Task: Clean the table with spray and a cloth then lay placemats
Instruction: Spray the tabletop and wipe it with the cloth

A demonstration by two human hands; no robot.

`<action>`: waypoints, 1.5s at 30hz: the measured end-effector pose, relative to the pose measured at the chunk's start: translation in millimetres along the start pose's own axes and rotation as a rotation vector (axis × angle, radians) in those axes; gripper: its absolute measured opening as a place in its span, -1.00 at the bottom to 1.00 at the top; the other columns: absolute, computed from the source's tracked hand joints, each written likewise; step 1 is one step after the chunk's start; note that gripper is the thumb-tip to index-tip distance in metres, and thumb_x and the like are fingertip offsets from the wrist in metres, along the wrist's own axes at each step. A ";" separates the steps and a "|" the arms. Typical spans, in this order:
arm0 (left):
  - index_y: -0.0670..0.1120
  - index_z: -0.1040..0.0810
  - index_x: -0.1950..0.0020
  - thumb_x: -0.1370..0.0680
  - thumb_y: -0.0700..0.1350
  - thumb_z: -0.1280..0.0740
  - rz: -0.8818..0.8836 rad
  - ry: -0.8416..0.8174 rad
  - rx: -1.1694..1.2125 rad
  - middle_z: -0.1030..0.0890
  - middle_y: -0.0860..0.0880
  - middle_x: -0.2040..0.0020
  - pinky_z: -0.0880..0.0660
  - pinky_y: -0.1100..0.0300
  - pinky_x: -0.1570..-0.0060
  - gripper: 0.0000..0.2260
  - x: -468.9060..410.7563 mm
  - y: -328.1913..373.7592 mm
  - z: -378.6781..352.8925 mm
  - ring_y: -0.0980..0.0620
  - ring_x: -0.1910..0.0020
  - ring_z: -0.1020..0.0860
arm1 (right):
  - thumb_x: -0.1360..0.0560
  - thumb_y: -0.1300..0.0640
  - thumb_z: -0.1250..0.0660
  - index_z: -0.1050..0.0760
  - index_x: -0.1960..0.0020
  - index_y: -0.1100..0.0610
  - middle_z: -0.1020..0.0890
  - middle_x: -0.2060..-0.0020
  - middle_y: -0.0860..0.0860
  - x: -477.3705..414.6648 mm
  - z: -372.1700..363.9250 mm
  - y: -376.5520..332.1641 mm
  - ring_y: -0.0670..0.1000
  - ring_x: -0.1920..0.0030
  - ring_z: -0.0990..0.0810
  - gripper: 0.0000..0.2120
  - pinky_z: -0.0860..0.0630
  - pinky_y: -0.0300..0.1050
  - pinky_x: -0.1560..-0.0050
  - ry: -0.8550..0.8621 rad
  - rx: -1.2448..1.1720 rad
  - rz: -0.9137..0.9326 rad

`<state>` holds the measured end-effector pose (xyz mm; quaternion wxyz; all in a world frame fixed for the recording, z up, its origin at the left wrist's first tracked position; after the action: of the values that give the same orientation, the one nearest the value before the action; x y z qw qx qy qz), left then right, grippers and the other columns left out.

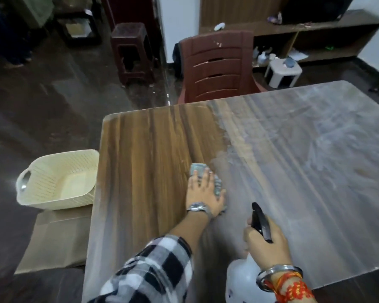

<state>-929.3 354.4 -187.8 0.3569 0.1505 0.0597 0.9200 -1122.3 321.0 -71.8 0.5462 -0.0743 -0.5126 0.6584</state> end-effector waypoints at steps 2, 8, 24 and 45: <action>-0.07 -0.01 -0.59 -0.57 0.24 0.01 -0.213 -0.079 -0.031 0.05 -0.03 -0.60 0.17 -0.11 -0.49 -0.34 -9.8 62.9 -11.7 -0.19 -0.55 0.15 | -0.44 0.27 -0.31 -0.51 0.19 0.12 -0.58 0.30 0.10 -7.5 12.4 -3.0 0.11 0.30 -0.57 -0.92 -0.54 -0.02 0.24 0.042 0.001 -0.008; 0.00 -0.02 -0.59 -0.60 0.24 0.02 -0.441 -0.125 -0.066 0.01 0.04 -0.60 0.16 -0.05 -0.49 -0.39 -45.0 82.7 -12.8 -0.10 -0.57 0.08 | -0.37 0.21 -0.37 -0.51 0.21 0.10 -0.61 0.29 0.17 -32.0 21.4 -1.9 0.18 0.27 -0.60 -0.96 -0.54 0.04 0.20 0.056 0.039 -0.048; -0.02 -0.06 -0.59 -0.60 0.20 0.04 -0.459 -0.072 -0.200 -0.09 -0.01 -0.59 0.12 -0.09 -0.48 -0.41 -31.3 64.5 -17.3 -0.19 -0.55 0.03 | -0.29 0.12 -0.30 -0.52 0.25 0.08 -0.60 0.35 0.21 -56.2 42.1 5.1 0.29 0.28 -0.60 -0.94 -0.57 0.18 0.17 -0.005 0.049 -0.005; 0.02 0.04 -0.60 -0.54 0.17 0.06 0.269 0.034 -0.047 0.06 -0.08 -0.59 0.18 -0.15 -0.47 -0.37 245.2 -72.2 -56.6 -0.19 -0.55 0.12 | -0.43 0.24 -0.32 -0.56 0.14 0.15 -0.63 0.26 0.13 69.7 -44.4 32.2 0.07 0.27 -0.58 -0.94 -0.44 -0.17 0.33 -0.477 0.246 0.309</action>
<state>-1073.0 572.9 -199.7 0.2326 0.1332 0.0235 0.9631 -1141.2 406.7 -84.5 0.3087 0.0721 -0.5254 0.7896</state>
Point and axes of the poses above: each hand's wrist, its own x-axis away from the middle knuckle, its own z-axis out of the back of the hand, y = z × x, the point moved 8 cm from there along -x, towards the middle knuckle
